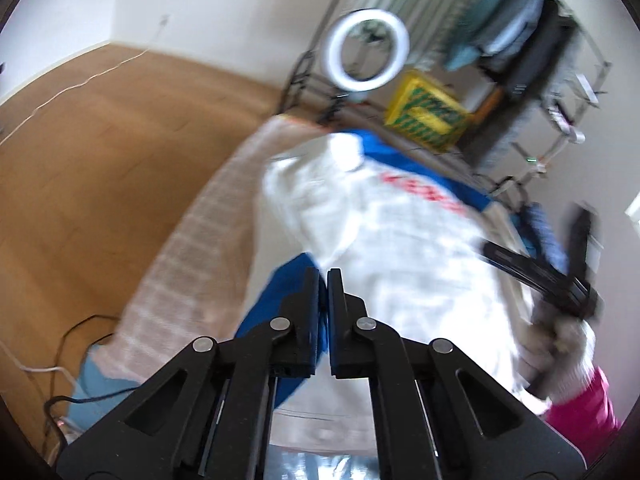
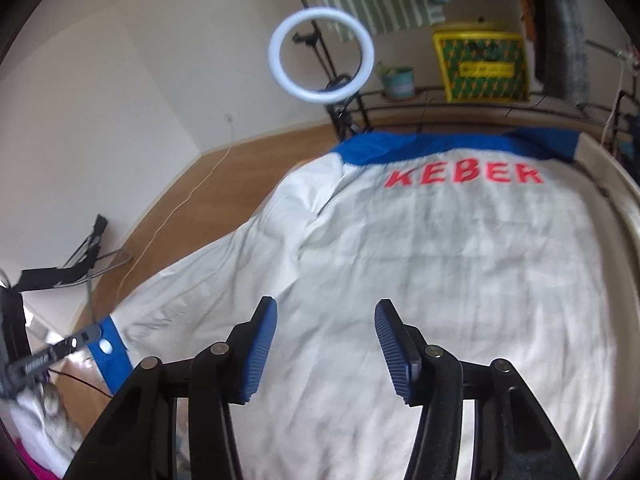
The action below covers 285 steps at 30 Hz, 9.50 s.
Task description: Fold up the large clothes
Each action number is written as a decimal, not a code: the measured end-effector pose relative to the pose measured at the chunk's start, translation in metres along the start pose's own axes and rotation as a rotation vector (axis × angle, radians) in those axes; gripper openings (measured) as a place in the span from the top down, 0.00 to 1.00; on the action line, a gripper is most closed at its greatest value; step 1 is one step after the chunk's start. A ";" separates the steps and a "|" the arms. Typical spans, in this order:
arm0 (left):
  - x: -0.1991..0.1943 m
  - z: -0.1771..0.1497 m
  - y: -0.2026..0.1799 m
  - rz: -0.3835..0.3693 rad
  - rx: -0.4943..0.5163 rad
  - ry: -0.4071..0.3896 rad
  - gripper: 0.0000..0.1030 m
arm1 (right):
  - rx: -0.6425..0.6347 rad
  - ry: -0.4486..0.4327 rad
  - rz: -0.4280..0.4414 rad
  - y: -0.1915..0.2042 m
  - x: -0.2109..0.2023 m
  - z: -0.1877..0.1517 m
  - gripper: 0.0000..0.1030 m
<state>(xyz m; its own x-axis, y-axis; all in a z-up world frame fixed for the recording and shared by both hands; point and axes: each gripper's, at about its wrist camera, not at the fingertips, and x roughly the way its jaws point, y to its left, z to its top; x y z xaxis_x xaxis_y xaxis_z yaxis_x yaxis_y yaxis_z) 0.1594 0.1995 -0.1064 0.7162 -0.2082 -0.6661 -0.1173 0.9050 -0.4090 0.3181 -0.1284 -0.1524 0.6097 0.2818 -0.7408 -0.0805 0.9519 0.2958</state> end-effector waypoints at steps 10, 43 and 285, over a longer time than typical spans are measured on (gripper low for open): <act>0.013 -0.030 -0.027 -0.128 0.000 0.078 1.00 | -0.075 0.147 0.112 0.048 0.078 0.094 0.48; 0.093 -0.045 -0.006 0.039 0.039 0.187 0.83 | -0.092 0.212 0.105 0.046 0.129 0.127 0.42; 0.028 -0.129 -0.123 -0.205 0.266 0.137 0.95 | 0.106 0.110 0.061 -0.003 0.088 0.048 0.99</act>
<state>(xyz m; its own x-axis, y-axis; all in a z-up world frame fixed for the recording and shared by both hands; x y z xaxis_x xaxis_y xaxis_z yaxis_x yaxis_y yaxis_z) 0.1052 0.0343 -0.1552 0.6052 -0.4268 -0.6720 0.2150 0.9004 -0.3782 0.4097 -0.1119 -0.1893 0.5162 0.3555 -0.7792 -0.0276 0.9162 0.3997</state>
